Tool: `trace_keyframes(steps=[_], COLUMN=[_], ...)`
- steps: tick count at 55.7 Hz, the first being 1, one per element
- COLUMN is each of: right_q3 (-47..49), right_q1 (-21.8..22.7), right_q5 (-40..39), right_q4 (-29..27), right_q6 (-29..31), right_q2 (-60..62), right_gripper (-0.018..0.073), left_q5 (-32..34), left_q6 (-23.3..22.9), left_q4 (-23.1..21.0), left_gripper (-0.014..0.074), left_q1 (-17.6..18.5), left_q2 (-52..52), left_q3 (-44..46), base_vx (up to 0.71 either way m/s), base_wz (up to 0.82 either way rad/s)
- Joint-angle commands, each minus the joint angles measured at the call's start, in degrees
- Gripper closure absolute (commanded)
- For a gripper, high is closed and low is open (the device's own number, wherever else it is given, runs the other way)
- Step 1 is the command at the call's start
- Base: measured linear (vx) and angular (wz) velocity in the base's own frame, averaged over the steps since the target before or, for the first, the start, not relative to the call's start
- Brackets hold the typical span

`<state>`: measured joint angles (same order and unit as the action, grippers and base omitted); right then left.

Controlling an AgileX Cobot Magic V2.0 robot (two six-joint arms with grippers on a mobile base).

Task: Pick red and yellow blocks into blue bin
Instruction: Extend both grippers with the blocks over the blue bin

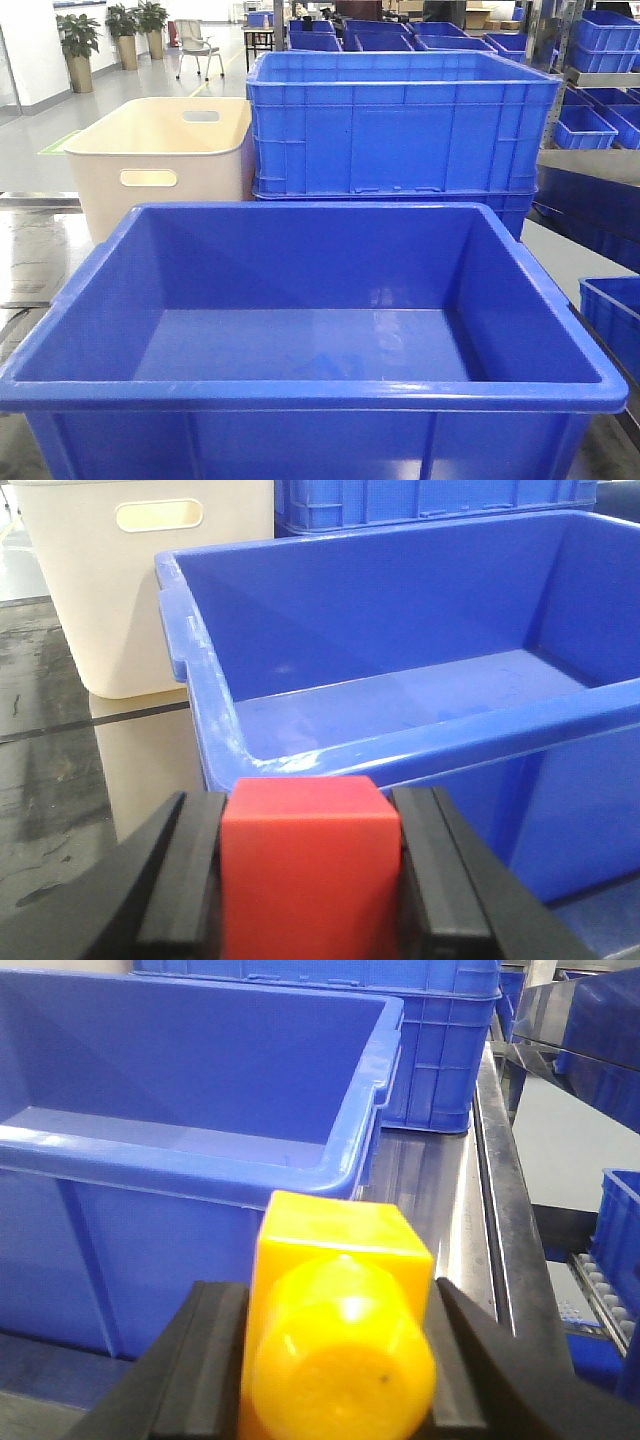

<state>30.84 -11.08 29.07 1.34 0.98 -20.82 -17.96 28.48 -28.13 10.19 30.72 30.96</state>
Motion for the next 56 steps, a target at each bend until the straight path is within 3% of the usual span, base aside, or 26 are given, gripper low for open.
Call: trace_keyframes(steps=[1,28,46,56], right_q3=[1.6,1.6,1.6,3.1], right_q1=[0.3,-0.4,-0.4,-0.4], right_q5=[-4.8,-5.4,-5.2,-8.4], right_q4=[0.6,0.4,-2.6,-1.8], right_q6=[0.4,0.4,0.0,4.4], right_q2=[-0.4,-0.4,-0.4,-1.6], right_gripper=[0.0566,0.0566,0.0566,0.0566], left_q5=[4.0,4.2,4.0,3.5], left_q6=[0.0,0.0,0.0,0.3], left_q4=[-1.1,-1.1,-1.1,-1.1], left_gripper=[0.0594,0.0594,0.0594,0.0594], left_q1=[0.1,0.1,0.1,0.1], left_q2=[0.2,0.2,0.2,0.2], left_q3=[1.6,1.6,1.6,4.8], base_vx=[0.00,0.00,0.00,0.00], base_wz=[0.00,0.00,0.00,0.00])
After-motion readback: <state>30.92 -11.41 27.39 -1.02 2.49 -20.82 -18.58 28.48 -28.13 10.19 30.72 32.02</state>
